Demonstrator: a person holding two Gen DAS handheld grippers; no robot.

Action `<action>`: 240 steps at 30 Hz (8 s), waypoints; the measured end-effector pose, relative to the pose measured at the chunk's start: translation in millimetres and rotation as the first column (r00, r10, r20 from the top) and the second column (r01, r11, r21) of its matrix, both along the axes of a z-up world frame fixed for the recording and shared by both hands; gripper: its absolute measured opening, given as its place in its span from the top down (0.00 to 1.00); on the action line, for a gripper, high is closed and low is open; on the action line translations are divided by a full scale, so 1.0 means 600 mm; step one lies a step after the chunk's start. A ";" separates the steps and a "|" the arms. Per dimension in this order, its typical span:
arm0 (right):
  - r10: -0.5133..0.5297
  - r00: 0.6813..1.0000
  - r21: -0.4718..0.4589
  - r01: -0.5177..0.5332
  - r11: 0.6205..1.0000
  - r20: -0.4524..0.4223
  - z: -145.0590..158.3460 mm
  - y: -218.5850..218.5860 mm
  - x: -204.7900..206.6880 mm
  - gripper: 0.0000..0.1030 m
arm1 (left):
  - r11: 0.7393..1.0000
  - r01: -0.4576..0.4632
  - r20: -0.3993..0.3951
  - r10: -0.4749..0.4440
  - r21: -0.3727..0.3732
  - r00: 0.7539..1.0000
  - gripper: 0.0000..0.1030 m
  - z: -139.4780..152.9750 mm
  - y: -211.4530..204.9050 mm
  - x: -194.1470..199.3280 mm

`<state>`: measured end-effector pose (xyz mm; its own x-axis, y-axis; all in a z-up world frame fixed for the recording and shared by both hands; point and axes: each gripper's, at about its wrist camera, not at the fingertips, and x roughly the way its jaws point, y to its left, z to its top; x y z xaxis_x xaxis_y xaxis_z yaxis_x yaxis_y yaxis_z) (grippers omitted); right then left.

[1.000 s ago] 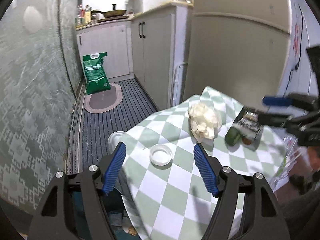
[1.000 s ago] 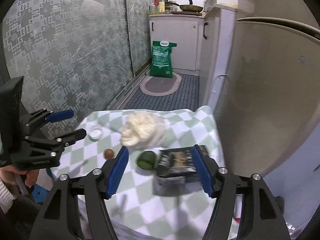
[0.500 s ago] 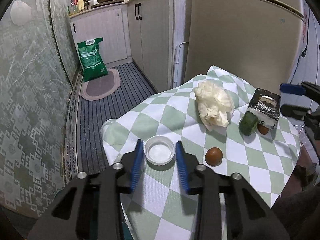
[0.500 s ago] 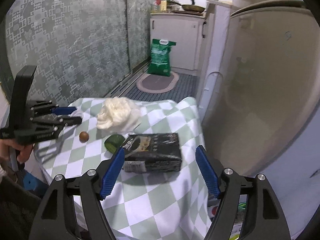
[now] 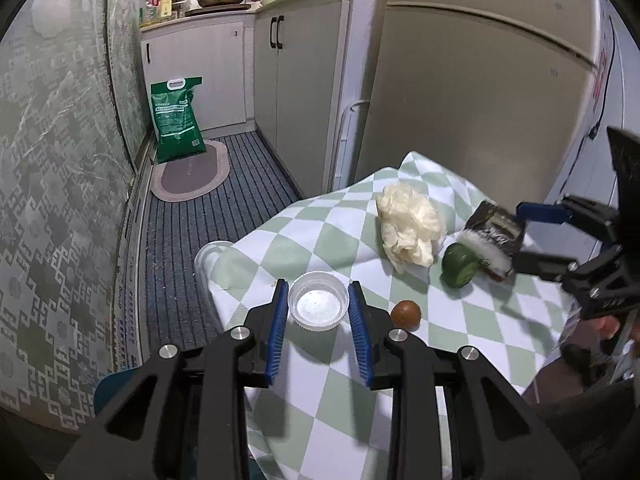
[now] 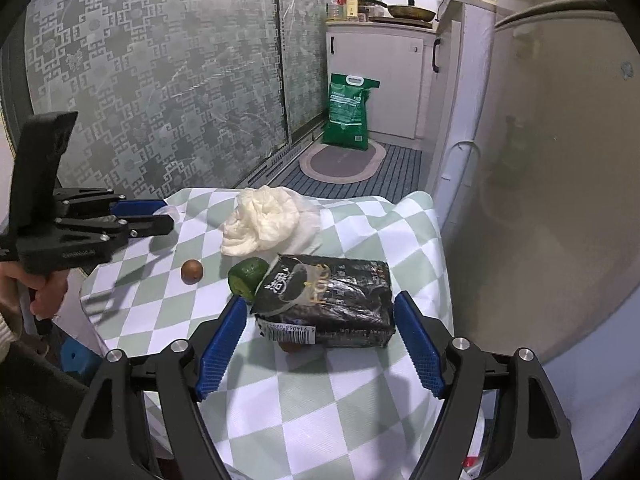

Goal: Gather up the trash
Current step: 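Grasp the black snack package with the right gripper while the left gripper grasps the clear plastic cup, then carry the plastic cup with the left gripper over the bin while the right gripper carries the black package, then open the left gripper to drop the cup in the bin while the right gripper releases the package there, then move both grippers back over the table toward the brown nuts, then grasp a brown nut with the right gripper while the left gripper grasps the other brown nut, then carry both brown nuts in the grippers over the teal bin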

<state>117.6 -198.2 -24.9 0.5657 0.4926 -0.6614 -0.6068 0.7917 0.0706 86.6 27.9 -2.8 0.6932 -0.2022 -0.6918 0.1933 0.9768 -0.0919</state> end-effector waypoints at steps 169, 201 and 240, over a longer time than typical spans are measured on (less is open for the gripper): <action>-0.093 0.990 -0.009 0.092 0.996 -0.106 0.003 0.008 -0.012 0.66 | 0.999 0.040 -0.016 -0.040 0.010 0.999 0.68 -0.025 -0.086 -0.024; -0.069 0.994 -0.104 0.060 0.993 -0.085 -0.038 0.036 -0.003 0.81 | 0.996 0.014 0.026 -0.012 -0.083 1.000 0.79 0.021 -0.081 -0.039; 0.210 0.977 -0.017 -0.211 0.977 -0.031 0.069 0.299 -0.080 0.81 | 0.962 -0.265 0.014 0.266 -0.059 0.964 0.79 0.033 0.182 -0.127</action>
